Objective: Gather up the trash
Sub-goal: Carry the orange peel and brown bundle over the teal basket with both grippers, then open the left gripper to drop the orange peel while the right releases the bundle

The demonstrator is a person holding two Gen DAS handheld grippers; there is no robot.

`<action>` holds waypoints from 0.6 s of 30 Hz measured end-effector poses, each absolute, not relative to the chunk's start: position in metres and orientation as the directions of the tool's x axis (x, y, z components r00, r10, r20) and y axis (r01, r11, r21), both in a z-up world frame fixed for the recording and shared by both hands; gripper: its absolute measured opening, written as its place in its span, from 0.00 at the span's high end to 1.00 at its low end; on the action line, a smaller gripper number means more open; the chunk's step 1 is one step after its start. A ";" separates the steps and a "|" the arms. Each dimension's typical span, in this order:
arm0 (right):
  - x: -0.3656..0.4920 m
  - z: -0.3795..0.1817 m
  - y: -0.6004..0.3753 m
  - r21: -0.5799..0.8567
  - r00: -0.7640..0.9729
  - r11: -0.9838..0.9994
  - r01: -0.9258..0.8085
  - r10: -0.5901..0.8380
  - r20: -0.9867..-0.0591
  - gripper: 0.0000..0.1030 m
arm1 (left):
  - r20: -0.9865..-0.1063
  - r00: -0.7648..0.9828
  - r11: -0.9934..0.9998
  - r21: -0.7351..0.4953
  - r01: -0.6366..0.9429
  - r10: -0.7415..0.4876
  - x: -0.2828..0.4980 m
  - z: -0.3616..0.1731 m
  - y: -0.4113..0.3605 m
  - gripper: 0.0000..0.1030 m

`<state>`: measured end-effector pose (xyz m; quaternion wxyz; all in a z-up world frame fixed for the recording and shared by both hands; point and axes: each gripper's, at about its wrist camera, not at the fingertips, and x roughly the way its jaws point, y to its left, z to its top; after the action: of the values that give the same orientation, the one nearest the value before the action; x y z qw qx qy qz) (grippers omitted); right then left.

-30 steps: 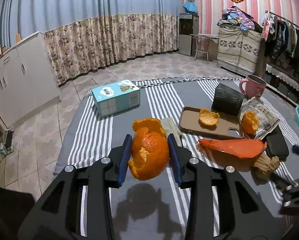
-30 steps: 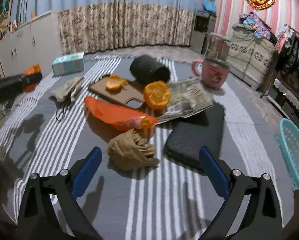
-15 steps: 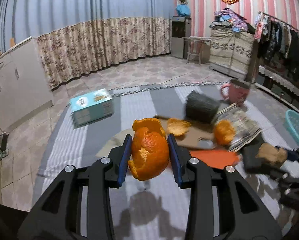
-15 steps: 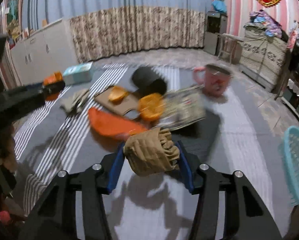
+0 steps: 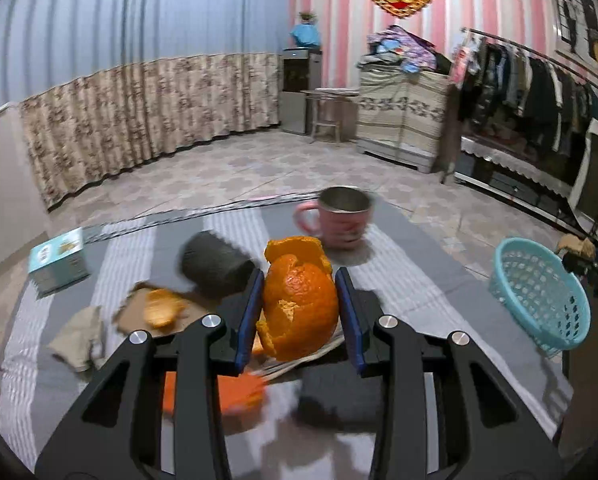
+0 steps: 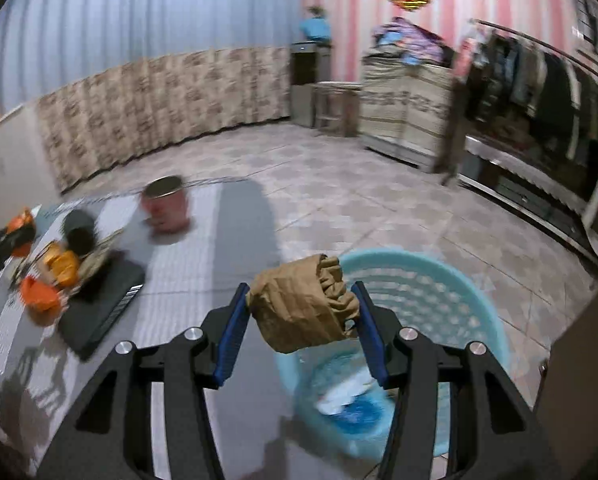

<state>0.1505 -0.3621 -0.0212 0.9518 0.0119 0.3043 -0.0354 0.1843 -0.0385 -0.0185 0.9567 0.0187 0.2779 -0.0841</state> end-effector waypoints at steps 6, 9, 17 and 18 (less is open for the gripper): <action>0.159 -0.034 -0.428 0.052 0.808 0.985 0.163 -0.103 -0.580 0.50 | -0.528 0.820 0.963 0.016 0.269 -0.220 0.190 -0.020 -0.122 0.66; 0.160 -0.040 -0.453 0.091 0.804 0.977 0.191 -0.103 -0.585 0.50 | -0.524 0.808 0.947 0.010 0.322 -0.269 0.190 -0.021 -0.164 0.66; 0.158 -0.049 -0.481 0.101 0.795 0.962 0.252 -0.147 -0.589 0.50 | -0.534 0.759 0.898 -0.001 0.440 -0.372 0.189 -0.037 -0.261 0.65; 0.157 -0.048 -0.485 0.106 0.796 0.960 0.259 -0.151 -0.586 0.50 | -0.538 0.753 0.891 0.006 0.453 -0.379 0.189 -0.040 -0.271 0.65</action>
<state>0.1572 -0.4848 -0.0485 0.9434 0.0905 0.3001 -0.1086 0.1894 -0.2708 -0.0395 0.9337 0.0684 0.2719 -0.2229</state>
